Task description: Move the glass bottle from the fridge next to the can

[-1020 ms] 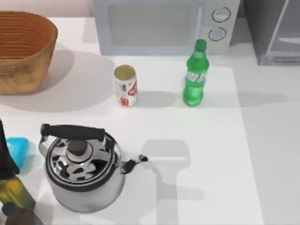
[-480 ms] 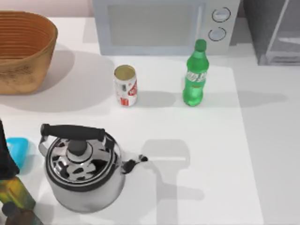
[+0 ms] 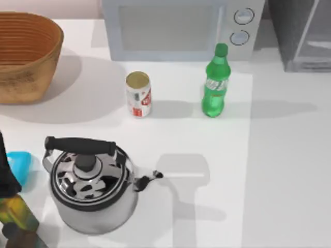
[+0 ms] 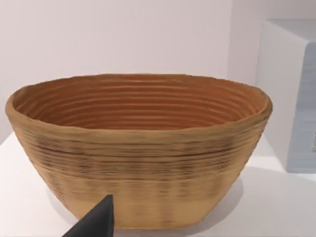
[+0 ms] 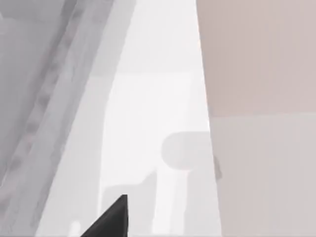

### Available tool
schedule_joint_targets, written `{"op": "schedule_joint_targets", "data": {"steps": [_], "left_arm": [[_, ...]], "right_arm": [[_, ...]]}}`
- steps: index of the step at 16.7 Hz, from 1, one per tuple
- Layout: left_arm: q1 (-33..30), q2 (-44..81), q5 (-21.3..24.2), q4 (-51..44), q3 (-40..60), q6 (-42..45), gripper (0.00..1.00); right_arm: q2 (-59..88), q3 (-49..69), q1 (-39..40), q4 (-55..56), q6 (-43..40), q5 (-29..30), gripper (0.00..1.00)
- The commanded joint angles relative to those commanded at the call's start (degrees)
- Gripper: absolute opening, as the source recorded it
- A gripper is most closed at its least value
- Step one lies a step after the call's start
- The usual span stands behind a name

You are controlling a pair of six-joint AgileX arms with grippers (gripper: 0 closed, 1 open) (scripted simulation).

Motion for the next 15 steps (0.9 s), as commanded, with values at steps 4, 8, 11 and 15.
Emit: {"op": "schedule_joint_targets", "data": {"steps": [4,8,11,15], "left_arm": [[0.0,0.0,0.0,0.0,0.0,0.0,1.00],[0.0,0.0,0.0,0.0,0.0,0.0,1.00],[0.0,0.0,0.0,0.0,0.0,0.0,1.00],[0.0,0.0,0.0,0.0,0.0,0.0,1.00]], "right_arm": [[-0.2,-0.7,4.9,9.4,11.0,3.2,1.00],[-0.2,-0.8,5.6,11.9,14.0,5.4,1.00],[-0.9,-3.2,4.2,12.8,13.7,5.1,1.00],[-1.7,-5.7,7.6,14.6,16.6,8.9,1.00]]}}
